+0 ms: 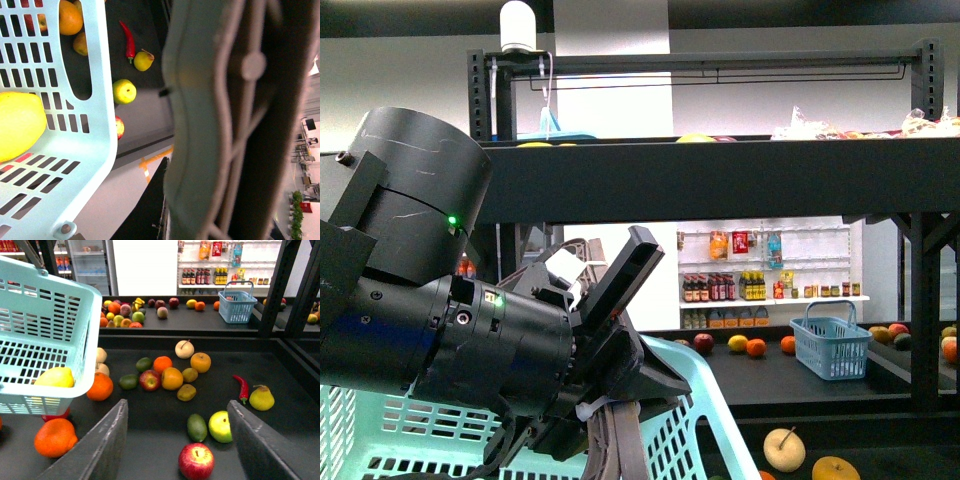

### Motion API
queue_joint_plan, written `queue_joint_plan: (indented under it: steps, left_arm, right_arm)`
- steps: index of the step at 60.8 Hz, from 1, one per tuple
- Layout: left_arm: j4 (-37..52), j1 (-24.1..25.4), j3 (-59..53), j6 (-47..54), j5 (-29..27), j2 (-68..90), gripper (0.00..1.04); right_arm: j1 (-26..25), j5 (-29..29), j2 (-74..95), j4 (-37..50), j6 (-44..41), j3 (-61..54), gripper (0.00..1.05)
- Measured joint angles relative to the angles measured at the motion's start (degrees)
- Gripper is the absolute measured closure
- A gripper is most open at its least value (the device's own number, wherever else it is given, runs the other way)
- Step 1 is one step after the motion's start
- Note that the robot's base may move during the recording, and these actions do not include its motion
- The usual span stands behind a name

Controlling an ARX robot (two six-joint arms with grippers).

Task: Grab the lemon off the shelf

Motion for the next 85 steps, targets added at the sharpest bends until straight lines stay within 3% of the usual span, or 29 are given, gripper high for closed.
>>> queue_joint_plan:
  steps: [14, 19, 28, 46, 54, 59, 85]
  left_arm:
    - [0.4, 0.0, -0.1, -0.3, -0.6, 0.0, 0.93]
    - [7.6, 0.0, -2.4, -4.5, -4.6, 0.0, 0.93]
    - [11.4, 2.2, -2.8, -8.2, -8.7, -0.3, 0.93]
    - [21.6, 19.4, -3.0, -26.3, -21.9, -1.2, 0.93]
    - [26.8, 31.1, -3.0, -35.2, -26.3, -1.5, 0.94]
    - [28.9, 34.9, -3.1, -39.1, -25.2, -0.8, 0.94]
    - [36.7, 43.3, -1.7, -45.4, -17.7, 9.3, 0.95]
  right_arm:
    - [0.0, 0.0, 0.0, 0.0, 0.0, 0.0, 0.07]
    - [0.0, 0.0, 0.0, 0.0, 0.0, 0.0, 0.08]
    - [0.0, 0.0, 0.0, 0.0, 0.0, 0.0, 0.07]
    - [0.0, 0.0, 0.0, 0.0, 0.0, 0.0, 0.07]
    - [0.0, 0.0, 0.0, 0.0, 0.0, 0.0, 0.07]
    - [0.0, 0.0, 0.0, 0.0, 0.0, 0.0, 0.07]
    - [0.0, 0.0, 0.0, 0.0, 0.0, 0.0, 0.07]
